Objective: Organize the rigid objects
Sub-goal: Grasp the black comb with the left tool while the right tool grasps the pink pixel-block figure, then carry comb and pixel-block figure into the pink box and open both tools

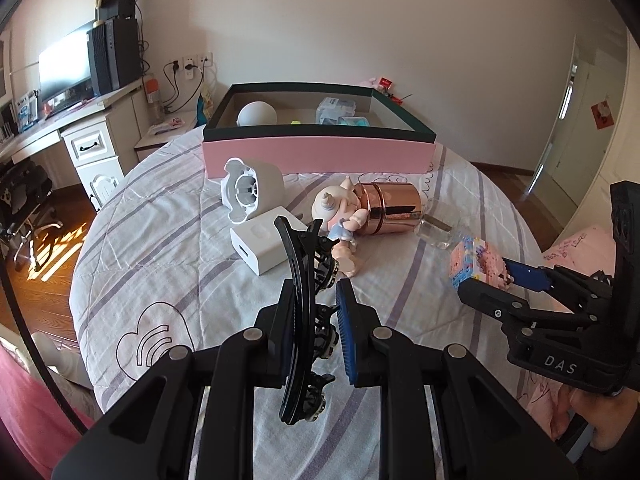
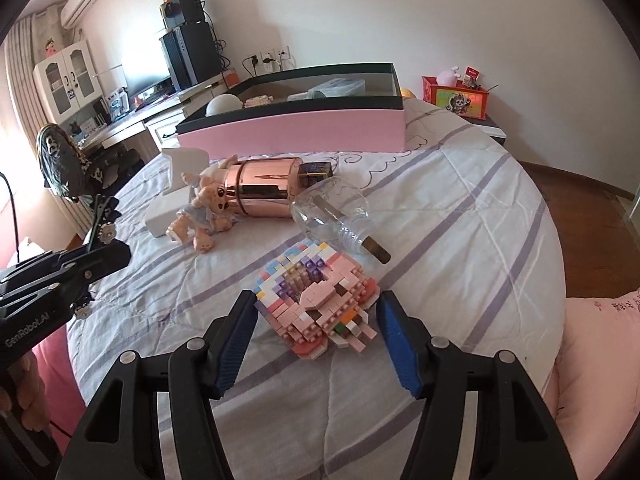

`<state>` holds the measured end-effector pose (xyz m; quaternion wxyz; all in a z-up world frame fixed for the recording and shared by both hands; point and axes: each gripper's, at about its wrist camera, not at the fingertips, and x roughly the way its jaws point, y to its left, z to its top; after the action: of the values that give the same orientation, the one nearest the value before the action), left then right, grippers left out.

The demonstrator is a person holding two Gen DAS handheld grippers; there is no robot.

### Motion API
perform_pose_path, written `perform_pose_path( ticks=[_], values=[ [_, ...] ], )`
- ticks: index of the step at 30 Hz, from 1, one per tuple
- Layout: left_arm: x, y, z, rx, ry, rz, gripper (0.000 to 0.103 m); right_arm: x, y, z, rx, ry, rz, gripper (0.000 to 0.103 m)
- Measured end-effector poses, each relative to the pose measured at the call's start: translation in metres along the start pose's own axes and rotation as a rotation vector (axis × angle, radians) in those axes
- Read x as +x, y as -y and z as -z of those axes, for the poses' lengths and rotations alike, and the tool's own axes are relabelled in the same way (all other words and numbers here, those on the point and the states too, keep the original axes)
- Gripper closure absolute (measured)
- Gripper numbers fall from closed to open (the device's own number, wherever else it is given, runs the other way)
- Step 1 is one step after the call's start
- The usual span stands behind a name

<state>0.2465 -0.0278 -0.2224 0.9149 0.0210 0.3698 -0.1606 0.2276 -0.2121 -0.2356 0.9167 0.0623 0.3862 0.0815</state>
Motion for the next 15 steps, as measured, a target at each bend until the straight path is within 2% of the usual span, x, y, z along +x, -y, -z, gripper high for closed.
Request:
perform_pose_path(
  ticks=[8, 15],
  values=[
    [-0.008, 0.007, -0.038, 0.043, 0.080, 0.004, 0.083, -0.017, -0.017, -0.036, -0.056, 0.094, -0.029, 0.040],
    [0.020, 0.005, -0.113, 0.094, 0.130, -0.007, 0.083, -0.005, -0.031, -0.105, -0.143, 0.170, -0.028, 0.040]
  ],
)
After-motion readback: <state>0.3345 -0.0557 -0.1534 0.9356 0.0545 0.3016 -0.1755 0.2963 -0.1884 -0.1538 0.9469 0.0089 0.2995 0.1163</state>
